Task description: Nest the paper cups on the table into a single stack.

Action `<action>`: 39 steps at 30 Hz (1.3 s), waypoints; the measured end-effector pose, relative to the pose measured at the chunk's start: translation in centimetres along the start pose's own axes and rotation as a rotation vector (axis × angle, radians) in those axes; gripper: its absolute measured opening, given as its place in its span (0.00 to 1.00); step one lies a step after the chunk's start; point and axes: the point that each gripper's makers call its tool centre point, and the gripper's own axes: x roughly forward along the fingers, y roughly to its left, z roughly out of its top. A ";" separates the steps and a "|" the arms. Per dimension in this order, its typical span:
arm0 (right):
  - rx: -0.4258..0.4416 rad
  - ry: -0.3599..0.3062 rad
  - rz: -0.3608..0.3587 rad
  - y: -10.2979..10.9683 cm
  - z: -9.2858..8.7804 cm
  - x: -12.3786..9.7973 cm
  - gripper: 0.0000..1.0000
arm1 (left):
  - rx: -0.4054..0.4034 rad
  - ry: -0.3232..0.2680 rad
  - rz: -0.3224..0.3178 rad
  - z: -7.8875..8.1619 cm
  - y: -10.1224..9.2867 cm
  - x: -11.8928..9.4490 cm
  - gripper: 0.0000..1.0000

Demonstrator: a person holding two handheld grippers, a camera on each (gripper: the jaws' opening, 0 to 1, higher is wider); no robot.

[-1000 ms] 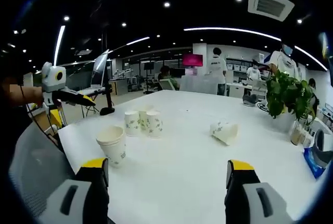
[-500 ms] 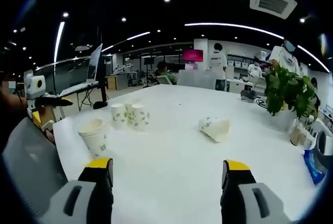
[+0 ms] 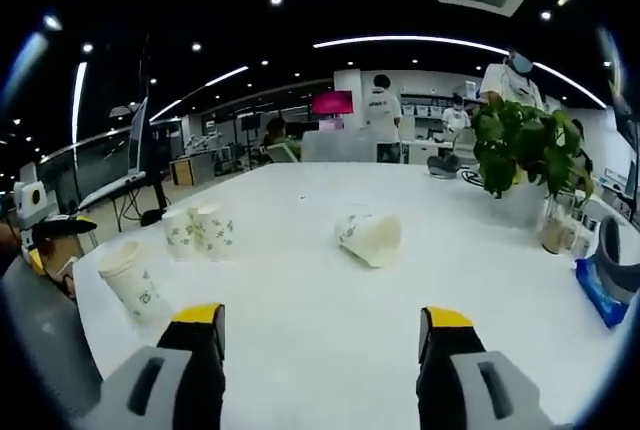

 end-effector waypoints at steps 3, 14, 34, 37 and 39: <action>-0.003 0.004 -0.005 -0.5 0.3 0.7 0.79 | -0.001 0.011 -0.013 -0.3 -0.3 0.1 0.98; 0.011 -0.012 0.001 -1.2 1.9 2.8 0.74 | 0.002 -0.002 -0.007 -0.3 0.0 0.0 0.98; -0.019 0.012 0.026 -2.4 3.5 7.2 0.64 | 0.011 -0.012 -0.003 -0.1 -0.1 0.1 0.99; -0.028 0.028 0.017 -2.6 3.6 8.0 0.57 | 0.001 -0.021 0.002 -0.1 0.2 0.0 0.99; -0.033 0.046 0.019 -2.9 3.7 8.9 0.55 | -0.002 -0.025 0.008 0.0 0.4 0.0 0.99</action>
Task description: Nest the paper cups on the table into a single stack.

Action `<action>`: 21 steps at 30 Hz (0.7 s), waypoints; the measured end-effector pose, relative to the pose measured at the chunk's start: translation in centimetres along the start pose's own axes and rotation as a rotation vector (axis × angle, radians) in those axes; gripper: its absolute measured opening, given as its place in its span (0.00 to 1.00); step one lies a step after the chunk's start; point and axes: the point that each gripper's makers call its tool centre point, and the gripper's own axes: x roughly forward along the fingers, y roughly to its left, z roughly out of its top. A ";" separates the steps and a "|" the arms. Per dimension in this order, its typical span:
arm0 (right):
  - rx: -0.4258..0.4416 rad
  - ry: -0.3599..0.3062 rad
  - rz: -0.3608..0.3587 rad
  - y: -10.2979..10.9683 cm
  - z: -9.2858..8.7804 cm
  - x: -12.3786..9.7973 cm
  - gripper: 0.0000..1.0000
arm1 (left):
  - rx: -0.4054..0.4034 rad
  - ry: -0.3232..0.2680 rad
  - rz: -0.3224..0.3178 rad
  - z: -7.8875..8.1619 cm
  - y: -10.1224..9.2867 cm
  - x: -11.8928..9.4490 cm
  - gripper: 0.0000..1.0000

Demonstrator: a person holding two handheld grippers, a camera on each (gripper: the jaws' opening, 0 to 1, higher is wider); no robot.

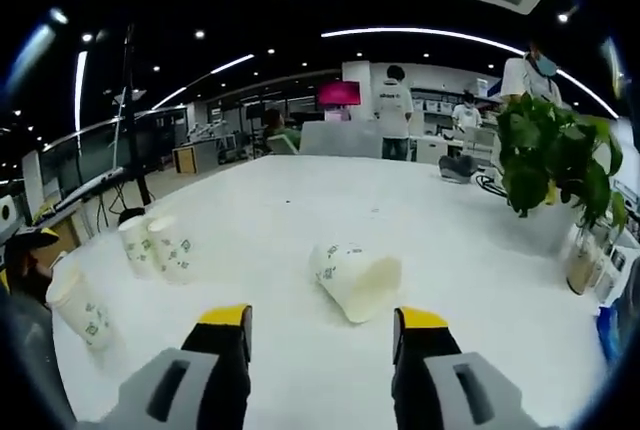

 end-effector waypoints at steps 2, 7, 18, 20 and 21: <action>-0.007 0.011 0.001 0.1 0.2 0.6 0.55 | -0.005 0.001 0.004 0.0 0.1 0.0 0.99; -0.044 0.025 -0.013 -1.0 0.7 1.5 0.48 | -0.011 -0.002 0.008 0.2 0.1 0.1 0.98; -0.074 0.057 -0.012 -1.6 0.9 3.9 0.41 | -0.021 0.015 0.011 -0.3 0.3 0.1 0.97; -0.057 0.065 -0.024 -2.2 0.8 4.5 0.39 | -0.023 0.019 0.011 -0.4 0.4 0.2 0.97; -0.046 0.067 -0.028 -2.4 0.8 4.6 0.39 | -0.023 0.021 0.009 -0.4 0.4 0.2 0.96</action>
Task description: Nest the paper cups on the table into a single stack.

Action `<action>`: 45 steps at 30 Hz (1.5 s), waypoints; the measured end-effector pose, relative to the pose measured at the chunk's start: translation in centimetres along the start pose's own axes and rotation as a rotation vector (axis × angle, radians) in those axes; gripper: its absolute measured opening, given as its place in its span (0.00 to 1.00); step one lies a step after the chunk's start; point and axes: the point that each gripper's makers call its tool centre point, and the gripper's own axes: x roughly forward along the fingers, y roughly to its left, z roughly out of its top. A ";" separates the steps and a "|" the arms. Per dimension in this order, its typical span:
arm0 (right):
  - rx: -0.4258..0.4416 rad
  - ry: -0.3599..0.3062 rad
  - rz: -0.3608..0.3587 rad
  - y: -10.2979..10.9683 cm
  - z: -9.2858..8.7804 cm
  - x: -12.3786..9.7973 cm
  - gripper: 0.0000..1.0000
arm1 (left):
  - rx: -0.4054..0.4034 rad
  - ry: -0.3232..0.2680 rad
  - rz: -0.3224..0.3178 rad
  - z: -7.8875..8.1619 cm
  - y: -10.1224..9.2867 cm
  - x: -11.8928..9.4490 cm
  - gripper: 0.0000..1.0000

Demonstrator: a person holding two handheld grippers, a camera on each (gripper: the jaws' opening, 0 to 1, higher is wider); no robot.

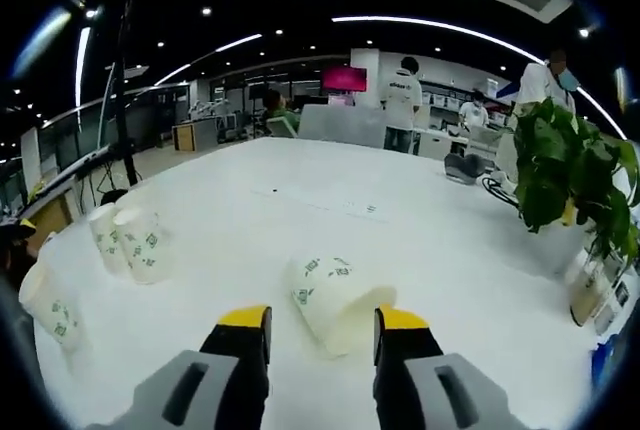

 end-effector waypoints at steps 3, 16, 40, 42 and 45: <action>0.034 0.014 -0.012 -0.4 -0.1 0.4 0.37 | -0.004 0.009 -0.004 -0.2 0.0 0.0 0.94; 0.140 0.030 0.013 -0.4 -0.3 1.8 0.29 | -0.028 0.011 0.002 -0.5 0.4 0.0 0.91; 0.209 -0.059 0.130 2.0 1.4 0.5 0.00 | 0.032 0.005 -0.005 -0.2 0.0 0.1 0.96; 0.212 -0.066 0.130 1.8 1.3 0.4 0.00 | 0.033 0.006 -0.007 -0.2 -0.1 0.1 0.96; 0.221 -0.080 0.132 1.9 1.8 -0.3 0.00 | 0.023 0.008 -0.014 -0.2 -0.2 0.1 0.97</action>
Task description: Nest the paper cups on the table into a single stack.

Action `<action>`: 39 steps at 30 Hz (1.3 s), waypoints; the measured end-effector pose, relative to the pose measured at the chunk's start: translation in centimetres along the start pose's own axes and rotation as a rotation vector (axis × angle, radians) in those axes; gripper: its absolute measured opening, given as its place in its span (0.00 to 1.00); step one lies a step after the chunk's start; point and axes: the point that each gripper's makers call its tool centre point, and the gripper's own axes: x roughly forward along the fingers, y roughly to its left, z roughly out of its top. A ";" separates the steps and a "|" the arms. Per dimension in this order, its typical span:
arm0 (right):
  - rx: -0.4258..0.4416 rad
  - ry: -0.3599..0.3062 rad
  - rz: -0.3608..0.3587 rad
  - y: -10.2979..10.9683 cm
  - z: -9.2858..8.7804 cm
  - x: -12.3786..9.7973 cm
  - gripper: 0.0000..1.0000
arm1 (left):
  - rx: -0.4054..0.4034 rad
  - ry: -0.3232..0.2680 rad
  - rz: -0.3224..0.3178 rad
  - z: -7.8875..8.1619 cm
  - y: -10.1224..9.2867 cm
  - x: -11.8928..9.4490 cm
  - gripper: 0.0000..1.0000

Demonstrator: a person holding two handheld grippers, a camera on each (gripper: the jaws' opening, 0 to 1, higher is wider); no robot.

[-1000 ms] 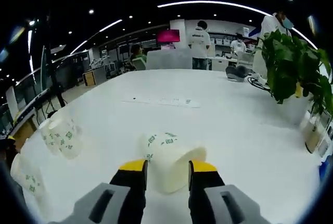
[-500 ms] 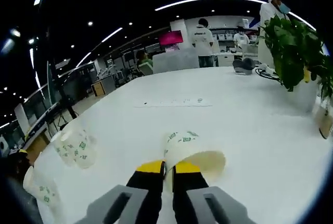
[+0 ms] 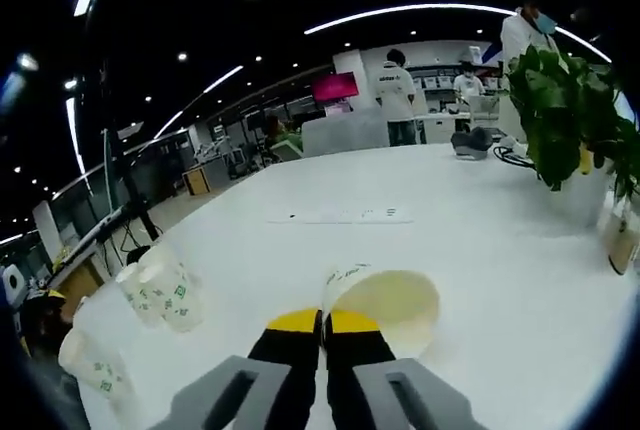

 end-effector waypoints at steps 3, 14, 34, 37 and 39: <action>-0.014 0.001 0.006 0.5 0.2 -0.6 0.00 | -0.006 -0.002 -0.005 0.0 -0.1 0.0 0.97; -0.100 0.001 0.047 3.2 0.4 -3.2 0.00 | 0.004 0.002 -0.020 0.0 -0.4 0.0 0.95; -0.154 -0.083 0.130 9.8 2.9 -7.8 0.00 | 0.010 0.000 -0.022 0.1 -0.6 -0.2 0.95; -0.155 -0.089 0.145 10.9 3.0 -8.4 0.00 | 0.019 0.007 -0.032 0.0 -0.8 -0.2 0.95; -0.148 -0.095 0.157 11.9 3.2 -9.1 0.00 | 0.022 0.012 -0.039 -0.2 -0.9 -0.1 0.95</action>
